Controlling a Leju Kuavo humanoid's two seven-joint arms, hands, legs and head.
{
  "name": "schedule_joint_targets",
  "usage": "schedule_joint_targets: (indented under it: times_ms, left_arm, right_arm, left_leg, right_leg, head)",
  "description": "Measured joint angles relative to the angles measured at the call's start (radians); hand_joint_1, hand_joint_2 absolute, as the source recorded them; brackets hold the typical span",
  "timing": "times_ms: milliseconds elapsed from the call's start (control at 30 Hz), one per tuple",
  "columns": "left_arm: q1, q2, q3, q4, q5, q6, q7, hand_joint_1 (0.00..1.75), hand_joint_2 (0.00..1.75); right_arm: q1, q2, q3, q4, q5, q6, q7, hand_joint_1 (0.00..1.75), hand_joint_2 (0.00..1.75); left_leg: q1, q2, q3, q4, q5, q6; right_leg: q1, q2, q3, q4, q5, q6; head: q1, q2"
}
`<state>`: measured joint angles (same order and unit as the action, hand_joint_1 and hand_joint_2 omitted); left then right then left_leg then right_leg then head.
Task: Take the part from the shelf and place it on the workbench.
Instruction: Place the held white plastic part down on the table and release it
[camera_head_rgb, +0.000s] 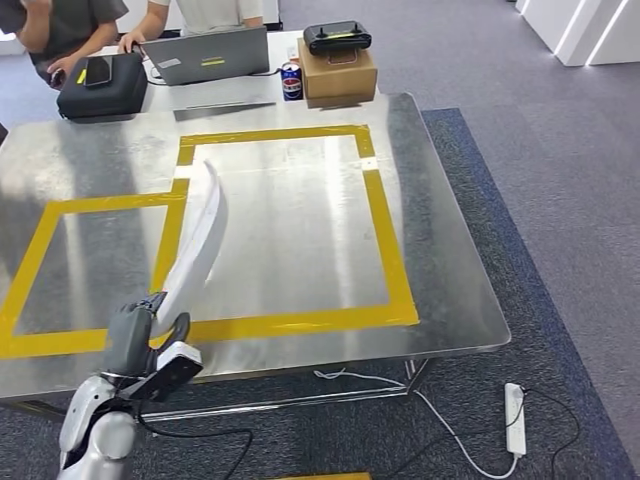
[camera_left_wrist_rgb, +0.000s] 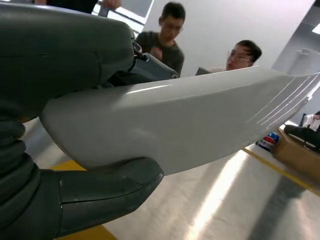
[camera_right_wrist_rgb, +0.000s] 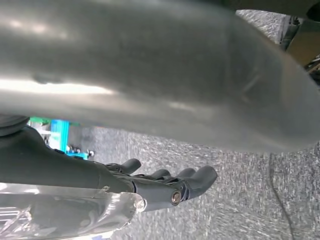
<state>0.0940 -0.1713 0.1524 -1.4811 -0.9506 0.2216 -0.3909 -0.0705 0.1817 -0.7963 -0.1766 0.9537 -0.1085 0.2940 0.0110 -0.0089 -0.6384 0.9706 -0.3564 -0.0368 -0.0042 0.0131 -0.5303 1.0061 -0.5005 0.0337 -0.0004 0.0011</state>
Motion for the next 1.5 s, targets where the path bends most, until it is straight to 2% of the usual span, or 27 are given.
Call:
schedule_joint_targets:
  times_ms: [100,333,400,433,500,533,567,633,767,933,1100,1267,1500]
  left_arm:
    - [-0.034,0.040,-0.055,0.050,-0.076,0.069,0.034,1.75,1.75]
    - [-0.103,0.119,-0.139,0.083,-0.286,0.162,0.121,1.75,1.75]
    - [-0.128,0.153,-0.167,0.087,-0.407,0.179,0.202,1.75,1.75]
    - [-0.148,0.188,-0.199,0.090,-0.477,0.170,0.283,1.75,1.75]
    - [-0.204,0.293,-0.312,0.111,-0.575,0.122,0.489,1.75,1.75]
    - [-0.234,0.347,-0.375,0.128,-0.591,0.098,0.569,1.75,1.75]
    - [-0.260,0.393,-0.432,0.148,-0.592,0.083,0.616,1.75,1.75]
    - [-0.291,0.456,-0.511,0.179,-0.593,0.073,0.635,1.75,1.75]
    - [-0.317,0.523,-0.605,0.213,-0.594,0.070,0.627,1.75,1.75]
    - [-0.339,0.566,-0.652,0.239,-0.594,0.062,0.634,1.75,1.75]
    - [-0.368,0.569,-0.664,0.308,-0.593,-0.019,0.667,1.75,1.75]
    - [-0.414,0.549,-0.535,0.470,-0.593,-0.072,0.605,1.75,1.75]
    - [-0.465,0.537,-0.356,0.627,-0.594,-0.231,0.764,1.75,1.75]
  right_arm:
    - [0.000,-0.001,0.002,0.000,0.014,0.004,0.003,0.00,0.00]
    - [-0.001,-0.001,0.020,0.000,0.048,0.008,-0.006,0.00,0.00]
    - [-0.001,-0.001,0.026,0.000,0.060,0.014,-0.016,0.00,0.00]
    - [-0.002,-0.001,0.030,0.000,0.069,0.018,-0.021,0.00,0.00]
    - [-0.003,-0.001,0.040,0.000,0.090,0.025,-0.028,0.00,0.00]
    - [-0.004,-0.001,0.045,0.000,0.098,0.027,-0.030,0.00,0.00]
    - [-0.004,-0.001,0.050,0.000,0.104,0.029,-0.030,0.00,0.00]
    - [-0.004,-0.001,0.056,0.000,0.110,0.030,-0.030,0.00,0.00]
    - [-0.005,-0.001,0.064,0.000,0.114,0.032,-0.030,0.00,0.00]
    - [-0.005,-0.001,0.072,0.000,0.116,0.032,-0.030,0.00,0.00]
    - [-0.005,-0.001,0.076,0.000,0.137,0.033,-0.016,0.00,0.00]
    - [-0.004,-0.006,0.082,0.000,0.165,0.039,0.000,0.00,0.00]
    - [-0.005,-0.010,0.083,0.000,0.190,0.039,0.011,0.00,0.00]
  left_leg:
    - [-0.001,0.000,-0.001,0.000,0.001,0.001]
    - [-0.001,0.000,-0.001,0.000,0.002,0.003]
    - [-0.001,0.000,-0.001,0.000,0.002,0.003]
    - [-0.001,0.000,-0.001,0.000,0.002,0.003]
    - [-0.001,0.001,-0.001,0.000,0.003,0.003]
    - [-0.001,0.001,-0.001,0.000,0.004,0.003]
    - [-0.001,0.001,-0.001,0.000,0.004,0.003]
    - [0.000,0.001,-0.001,0.000,0.005,0.003]
    - [-0.001,0.001,-0.003,0.000,0.004,0.002]
    - [-0.001,0.002,-0.004,0.000,0.004,0.002]
    - [-0.001,0.002,-0.004,0.000,0.004,0.002]
    - [-0.001,0.002,-0.003,0.000,0.005,0.003]
    - [-0.001,0.002,-0.002,0.000,0.005,0.003]
  right_leg:
    - [-0.001,0.000,0.000,-0.001,0.001,0.001]
    - [-0.002,0.000,0.000,-0.001,0.002,0.002]
    - [-0.002,0.000,-0.001,-0.001,0.002,0.002]
    - [-0.002,0.000,-0.001,-0.001,0.002,0.002]
    - [-0.001,0.001,-0.002,-0.001,0.003,0.001]
    - [-0.001,0.002,-0.002,-0.001,0.004,0.001]
    - [-0.001,0.002,-0.002,-0.001,0.004,0.000]
    - [0.000,0.001,-0.002,-0.001,0.004,0.000]
    - [-0.001,0.002,-0.002,-0.001,0.004,0.000]
    - [-0.001,0.001,-0.003,-0.002,0.004,0.000]
    - [-0.001,0.001,-0.003,-0.002,0.004,0.000]
    - [-0.001,0.002,-0.003,-0.001,0.005,0.000]
    - [0.000,0.001,0.000,-0.001,0.004,0.000]
  head:
    - [0.000,0.000]
    - [0.000,0.000]
    - [0.000,0.000]
    - [0.000,0.000]
    - [0.000,0.000]
    - [0.000,0.000]
    - [-0.001,0.000]
    - [0.000,0.000]
    - [0.000,0.000]
    - [0.000,0.000]
    - [0.000,0.000]
    - [0.000,0.000]
    - [0.000,0.000]
